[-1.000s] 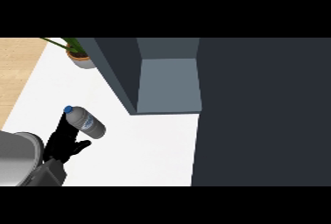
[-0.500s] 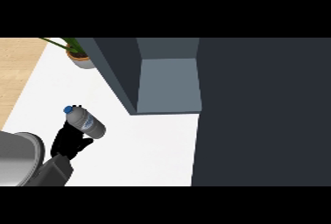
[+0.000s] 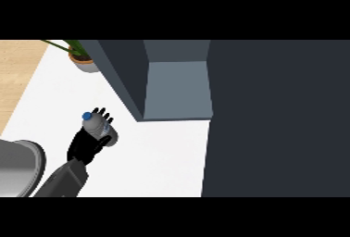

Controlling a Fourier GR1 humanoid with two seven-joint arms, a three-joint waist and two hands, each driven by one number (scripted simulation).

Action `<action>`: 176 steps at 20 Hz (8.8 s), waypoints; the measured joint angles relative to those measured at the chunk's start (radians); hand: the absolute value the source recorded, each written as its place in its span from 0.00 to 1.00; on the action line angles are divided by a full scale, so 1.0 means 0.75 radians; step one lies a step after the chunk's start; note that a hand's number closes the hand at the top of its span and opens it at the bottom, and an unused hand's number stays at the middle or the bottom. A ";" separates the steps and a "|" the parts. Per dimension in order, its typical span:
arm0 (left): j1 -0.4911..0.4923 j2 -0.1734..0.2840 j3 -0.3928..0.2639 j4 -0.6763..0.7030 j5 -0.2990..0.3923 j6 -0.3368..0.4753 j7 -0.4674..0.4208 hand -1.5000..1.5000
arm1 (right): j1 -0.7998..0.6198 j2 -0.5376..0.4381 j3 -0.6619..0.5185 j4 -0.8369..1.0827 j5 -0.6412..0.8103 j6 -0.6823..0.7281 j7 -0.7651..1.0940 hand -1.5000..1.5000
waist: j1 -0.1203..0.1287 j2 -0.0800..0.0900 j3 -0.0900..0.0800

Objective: Pick up the bottled water, place it into the cabinet and close the cabinet

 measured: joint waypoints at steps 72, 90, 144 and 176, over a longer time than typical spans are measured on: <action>0.237 -0.161 -0.784 -1.426 -0.001 1.173 0.496 1.00 | -0.060 -0.017 0.109 0.069 0.005 -0.065 -0.010 0.00 | 0.015 -0.011 -0.003; 0.265 -0.105 -0.887 -1.477 -0.271 1.572 0.600 1.00 | -0.124 -0.023 0.130 0.129 -0.012 -0.022 -0.010 0.00 | -0.061 -0.014 0.003; 0.223 -0.099 -1.014 -1.340 -0.110 1.349 0.254 0.00 | -0.094 -0.044 0.101 0.098 -0.003 -0.034 -0.035 0.00 | -0.015 -0.001 -0.004; 0.839 -0.039 -1.169 -2.414 0.020 1.082 0.407 0.00 | 0.000 -0.165 0.266 -0.016 0.174 -0.074 0.006 1.00 | 0.041 -0.014 0.000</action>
